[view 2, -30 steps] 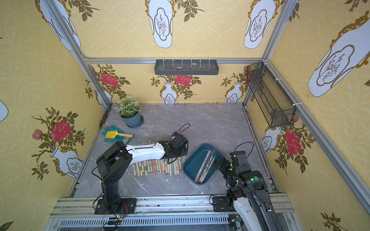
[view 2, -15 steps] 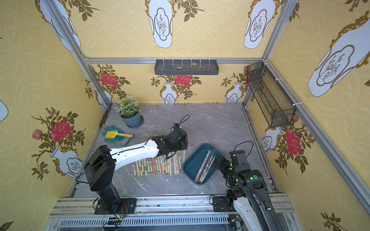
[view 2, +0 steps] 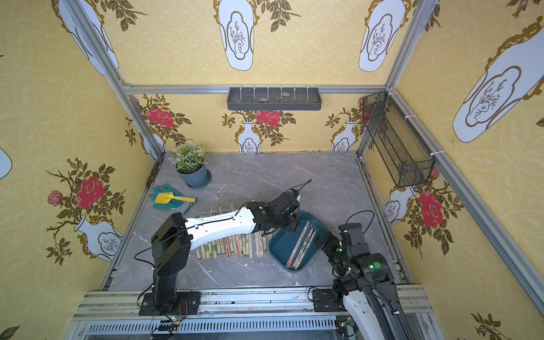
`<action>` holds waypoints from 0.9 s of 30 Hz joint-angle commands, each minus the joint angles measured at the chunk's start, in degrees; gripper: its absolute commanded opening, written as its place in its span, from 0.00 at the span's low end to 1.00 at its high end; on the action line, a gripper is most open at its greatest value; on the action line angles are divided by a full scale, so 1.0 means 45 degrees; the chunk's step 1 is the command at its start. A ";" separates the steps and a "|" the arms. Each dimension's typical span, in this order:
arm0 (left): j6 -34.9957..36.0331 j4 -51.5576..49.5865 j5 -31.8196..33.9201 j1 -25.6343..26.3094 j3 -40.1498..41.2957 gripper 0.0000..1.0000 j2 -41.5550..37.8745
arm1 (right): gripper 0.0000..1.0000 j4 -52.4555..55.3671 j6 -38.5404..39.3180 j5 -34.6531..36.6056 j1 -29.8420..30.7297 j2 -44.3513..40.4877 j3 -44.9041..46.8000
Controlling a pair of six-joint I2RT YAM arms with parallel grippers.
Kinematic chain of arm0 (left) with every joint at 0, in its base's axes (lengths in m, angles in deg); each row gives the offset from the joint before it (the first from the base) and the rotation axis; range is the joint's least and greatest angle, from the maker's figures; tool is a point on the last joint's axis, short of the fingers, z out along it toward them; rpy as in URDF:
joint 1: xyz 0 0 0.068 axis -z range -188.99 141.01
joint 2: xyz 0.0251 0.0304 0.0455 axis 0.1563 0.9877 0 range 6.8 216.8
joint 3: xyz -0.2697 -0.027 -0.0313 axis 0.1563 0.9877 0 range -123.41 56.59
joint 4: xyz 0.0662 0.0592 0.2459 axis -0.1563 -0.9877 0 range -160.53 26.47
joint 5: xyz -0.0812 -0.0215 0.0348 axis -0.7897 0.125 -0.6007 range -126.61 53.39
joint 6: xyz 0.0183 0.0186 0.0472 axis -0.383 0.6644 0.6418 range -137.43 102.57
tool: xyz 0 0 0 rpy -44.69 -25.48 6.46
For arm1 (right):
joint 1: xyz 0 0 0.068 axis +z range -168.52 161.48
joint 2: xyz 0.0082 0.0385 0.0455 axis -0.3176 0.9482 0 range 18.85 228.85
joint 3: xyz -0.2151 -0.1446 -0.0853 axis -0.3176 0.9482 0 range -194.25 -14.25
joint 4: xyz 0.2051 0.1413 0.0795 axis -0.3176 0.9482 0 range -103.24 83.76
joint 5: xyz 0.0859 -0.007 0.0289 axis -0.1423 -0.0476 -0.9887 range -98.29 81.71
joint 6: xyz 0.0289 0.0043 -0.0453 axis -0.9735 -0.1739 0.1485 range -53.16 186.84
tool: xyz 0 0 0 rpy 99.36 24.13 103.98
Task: Take the paired disposable chopsticks out of the storage box
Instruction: Place the paired disposable chopsticks at the center of the board, then pick up the paired disposable chopsticks from the storage box.
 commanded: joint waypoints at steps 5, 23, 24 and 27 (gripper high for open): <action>0.0528 -0.0816 -0.1101 0.0328 -0.0636 0.45 0.1093 | 0.98 0.0464 -0.0214 0.0160 0.0013 -0.0399 0.0088; 0.0647 -0.2390 -0.0715 0.0656 -0.2060 0.44 0.3598 | 0.97 0.0465 -0.0079 0.0179 -0.0002 -0.0267 -0.0010; 0.0661 -0.2570 -0.0636 0.0683 -0.2193 0.44 0.3749 | 0.97 0.0451 -0.0081 0.0179 0.0012 -0.0235 -0.0038; 0.0761 -0.3145 -0.0429 0.0732 -0.2603 0.42 0.4171 | 0.97 0.0446 -0.0045 0.0199 0.0015 -0.0156 -0.0116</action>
